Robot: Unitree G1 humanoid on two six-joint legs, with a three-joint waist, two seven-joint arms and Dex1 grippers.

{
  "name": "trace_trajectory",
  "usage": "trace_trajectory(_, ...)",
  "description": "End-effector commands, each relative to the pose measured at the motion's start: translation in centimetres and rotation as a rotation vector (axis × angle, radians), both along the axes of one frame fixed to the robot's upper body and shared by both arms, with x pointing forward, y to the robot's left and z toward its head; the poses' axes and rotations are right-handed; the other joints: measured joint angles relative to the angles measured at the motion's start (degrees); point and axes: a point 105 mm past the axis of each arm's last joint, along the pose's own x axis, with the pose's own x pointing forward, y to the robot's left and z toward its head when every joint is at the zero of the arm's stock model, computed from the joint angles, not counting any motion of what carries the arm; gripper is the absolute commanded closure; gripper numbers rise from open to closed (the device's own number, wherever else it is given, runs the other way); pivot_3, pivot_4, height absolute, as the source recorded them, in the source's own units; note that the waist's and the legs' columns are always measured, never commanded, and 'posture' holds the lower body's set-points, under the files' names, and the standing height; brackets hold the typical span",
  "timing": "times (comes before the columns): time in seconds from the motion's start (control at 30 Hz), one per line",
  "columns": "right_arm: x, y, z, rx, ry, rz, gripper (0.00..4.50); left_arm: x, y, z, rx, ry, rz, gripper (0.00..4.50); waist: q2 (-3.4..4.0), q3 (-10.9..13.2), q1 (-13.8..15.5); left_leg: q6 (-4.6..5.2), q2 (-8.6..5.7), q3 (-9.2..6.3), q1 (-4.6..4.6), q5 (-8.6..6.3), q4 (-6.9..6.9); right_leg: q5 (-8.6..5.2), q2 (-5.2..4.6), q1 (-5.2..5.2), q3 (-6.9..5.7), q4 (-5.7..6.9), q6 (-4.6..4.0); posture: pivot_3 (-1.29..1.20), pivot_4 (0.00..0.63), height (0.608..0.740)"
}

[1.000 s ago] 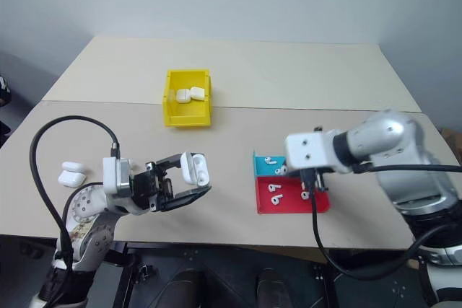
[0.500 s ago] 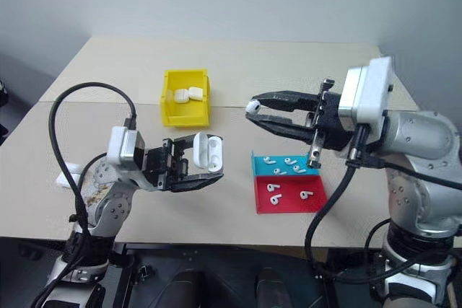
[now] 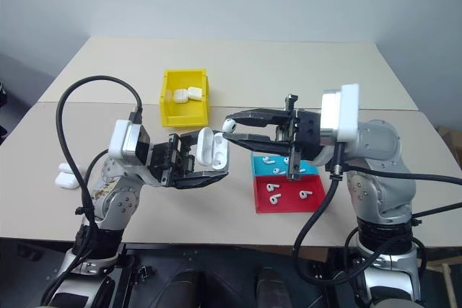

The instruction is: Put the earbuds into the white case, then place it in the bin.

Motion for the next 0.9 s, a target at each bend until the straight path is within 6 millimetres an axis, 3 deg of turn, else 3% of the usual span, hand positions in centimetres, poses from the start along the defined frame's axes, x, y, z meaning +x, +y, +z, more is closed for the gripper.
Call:
trace_trajectory(0.03,-0.39,0.22,0.51,0.002,-0.062,0.018,3.38,-0.31,-0.16,0.4,-0.006,-0.024,-0.012,1.7,0.0,0.0,0.01,0.0,0.0,0.0,0.0,0.0,0.0,0.0,0.0,0.0,0.0,0.0,0.0,0.0,0.15,0.74)
trace_trajectory(0.9,0.02,0.81,-0.27,-0.041,-0.101,0.034,3.38,-0.23,-0.43,0.17,0.006,-0.036,-0.011,1.7,0.0,0.0,0.03,0.0,0.0,0.0,0.0,0.0,0.0,0.0,0.0,0.0,0.0,-0.01,0.0,0.0,0.15,0.74)
